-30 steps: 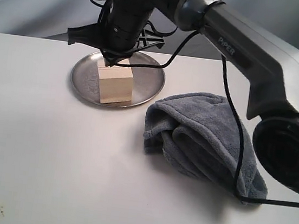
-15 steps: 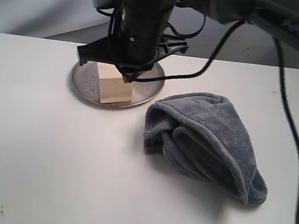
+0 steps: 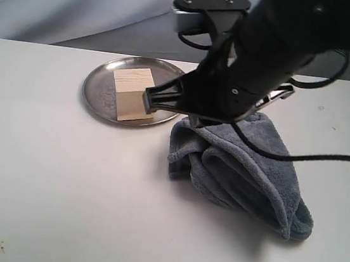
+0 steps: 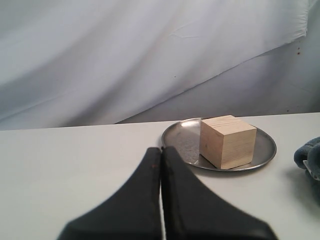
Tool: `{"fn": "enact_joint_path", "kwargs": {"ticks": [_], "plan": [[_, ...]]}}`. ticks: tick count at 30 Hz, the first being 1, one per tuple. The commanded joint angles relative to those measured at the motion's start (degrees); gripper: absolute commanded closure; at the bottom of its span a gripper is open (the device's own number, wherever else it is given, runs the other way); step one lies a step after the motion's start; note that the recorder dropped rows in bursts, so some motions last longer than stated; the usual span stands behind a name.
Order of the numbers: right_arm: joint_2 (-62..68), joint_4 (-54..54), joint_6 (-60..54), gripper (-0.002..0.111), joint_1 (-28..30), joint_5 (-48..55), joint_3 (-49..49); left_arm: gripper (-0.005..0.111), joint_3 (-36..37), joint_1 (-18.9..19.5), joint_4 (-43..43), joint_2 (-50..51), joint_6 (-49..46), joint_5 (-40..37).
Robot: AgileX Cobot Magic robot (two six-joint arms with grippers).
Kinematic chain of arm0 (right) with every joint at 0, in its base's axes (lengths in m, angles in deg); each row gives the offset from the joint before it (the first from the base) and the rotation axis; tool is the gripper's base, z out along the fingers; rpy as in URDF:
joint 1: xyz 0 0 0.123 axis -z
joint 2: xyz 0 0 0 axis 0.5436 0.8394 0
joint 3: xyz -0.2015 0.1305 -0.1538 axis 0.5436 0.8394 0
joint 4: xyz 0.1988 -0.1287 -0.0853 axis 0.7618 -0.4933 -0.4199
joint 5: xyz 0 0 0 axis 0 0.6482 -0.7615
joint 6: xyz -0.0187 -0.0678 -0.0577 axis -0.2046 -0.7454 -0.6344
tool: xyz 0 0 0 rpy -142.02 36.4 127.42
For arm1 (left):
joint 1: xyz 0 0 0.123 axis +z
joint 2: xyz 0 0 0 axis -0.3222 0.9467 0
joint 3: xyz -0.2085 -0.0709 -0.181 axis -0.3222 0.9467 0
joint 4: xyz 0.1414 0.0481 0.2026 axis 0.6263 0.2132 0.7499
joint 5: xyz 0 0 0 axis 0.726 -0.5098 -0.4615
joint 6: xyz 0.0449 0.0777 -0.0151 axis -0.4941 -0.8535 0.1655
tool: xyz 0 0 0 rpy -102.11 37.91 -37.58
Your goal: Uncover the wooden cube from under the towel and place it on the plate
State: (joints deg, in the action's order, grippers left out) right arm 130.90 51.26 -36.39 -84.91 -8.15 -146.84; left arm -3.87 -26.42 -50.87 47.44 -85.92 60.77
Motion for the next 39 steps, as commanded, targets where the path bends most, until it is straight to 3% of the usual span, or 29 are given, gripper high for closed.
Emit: {"fn": "enact_joint_path", "kwargs": {"ticks": [1,11,30,39], "plan": [[-7.1,0.6,0.9,0.108,-0.1,-5.2,8.0,0.107,0.3,-0.3,-0.1,-0.2,0.1,0.1],[-18.5,-0.2,3.9,0.108,0.9,-11.3,22.4,0.107,0.3,-0.3,-0.1,-0.2,0.1,0.1],[-39.8,1.3,3.8,0.108,21.1,-29.9,47.7,0.107,0.3,-0.3,-0.1,-0.2,0.1,0.1],[-50.8,8.2,-7.0,0.108,28.4,-46.5,62.6,0.107,0.3,-0.3,-0.1,-0.2,0.1,0.1]]}}
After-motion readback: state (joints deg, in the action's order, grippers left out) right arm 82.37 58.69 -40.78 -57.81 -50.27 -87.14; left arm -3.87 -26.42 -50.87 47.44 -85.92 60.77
